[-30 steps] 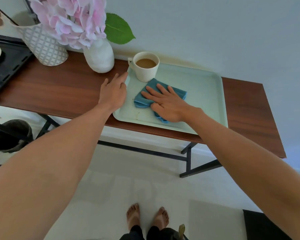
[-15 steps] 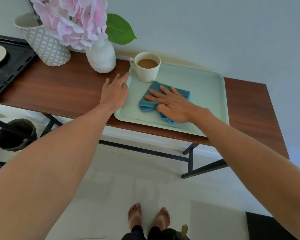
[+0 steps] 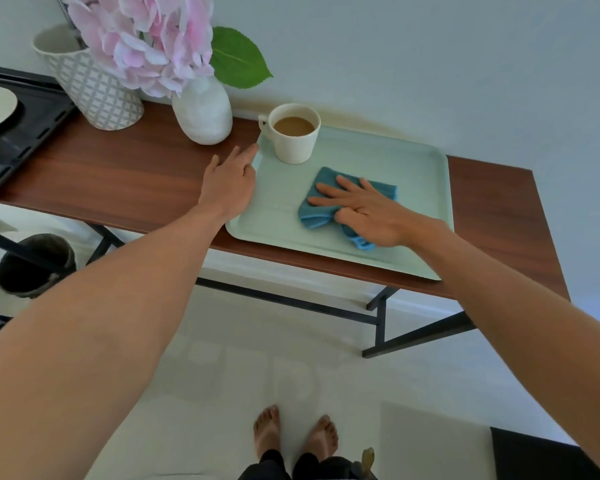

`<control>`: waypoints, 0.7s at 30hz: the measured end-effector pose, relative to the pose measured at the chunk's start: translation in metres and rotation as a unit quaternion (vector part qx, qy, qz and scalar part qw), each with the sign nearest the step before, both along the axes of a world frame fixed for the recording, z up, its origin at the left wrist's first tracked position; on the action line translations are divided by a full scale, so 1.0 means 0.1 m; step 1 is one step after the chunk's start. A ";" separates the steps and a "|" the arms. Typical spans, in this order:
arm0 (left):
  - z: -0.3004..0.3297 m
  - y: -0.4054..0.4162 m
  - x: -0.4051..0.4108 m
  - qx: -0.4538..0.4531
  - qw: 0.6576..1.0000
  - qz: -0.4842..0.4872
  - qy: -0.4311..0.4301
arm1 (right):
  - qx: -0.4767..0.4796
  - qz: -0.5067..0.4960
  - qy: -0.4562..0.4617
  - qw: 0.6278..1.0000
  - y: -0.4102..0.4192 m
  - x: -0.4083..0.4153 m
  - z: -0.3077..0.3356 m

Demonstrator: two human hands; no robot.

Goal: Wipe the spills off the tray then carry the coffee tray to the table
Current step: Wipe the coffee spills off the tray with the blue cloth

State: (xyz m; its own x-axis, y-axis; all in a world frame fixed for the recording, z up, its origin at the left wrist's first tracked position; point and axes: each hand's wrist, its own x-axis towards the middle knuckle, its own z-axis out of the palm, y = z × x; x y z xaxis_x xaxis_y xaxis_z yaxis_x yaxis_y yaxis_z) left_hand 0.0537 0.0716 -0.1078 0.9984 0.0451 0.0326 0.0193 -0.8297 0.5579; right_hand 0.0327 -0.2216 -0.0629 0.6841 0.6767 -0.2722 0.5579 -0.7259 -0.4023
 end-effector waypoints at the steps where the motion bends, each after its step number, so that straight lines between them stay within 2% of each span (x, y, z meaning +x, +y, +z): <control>1: 0.00 0.00 0.00 0.000 1.000 0.000 0.001 | -0.014 -0.007 -0.016 1.000 0.11 0.03 -0.03; 6: 0.03 -0.02 0.00 0.006 1.000 0.005 -0.003 | -0.030 0.031 -0.063 0.997 0.66 -0.13 -0.11; 9: 0.04 -0.03 -0.01 0.010 1.000 0.006 -0.005 | -0.003 0.099 -0.041 0.994 0.53 -0.34 -0.10; 11: 0.05 -0.03 -0.02 0.012 1.000 0.006 -0.006 | 0.026 0.102 -0.012 0.994 0.24 -0.44 -0.11; 13: 0.05 -0.05 -0.03 0.017 1.000 0.004 -0.013 | 0.015 0.060 -0.024 0.998 -0.10 -0.45 -0.13; 16: 0.05 -0.06 -0.04 0.022 1.000 0.006 -0.020 | -0.047 -0.087 -0.064 0.993 -0.41 -0.23 -0.18; 19: 0.04 -0.05 -0.03 0.026 1.000 0.000 -0.015 | -0.083 -0.221 -0.069 0.969 -0.22 0.01 -0.19; 21: 0.03 -0.05 -0.03 0.031 0.999 -0.002 -0.014 | -0.086 -0.225 -0.075 0.968 0.02 0.04 -0.19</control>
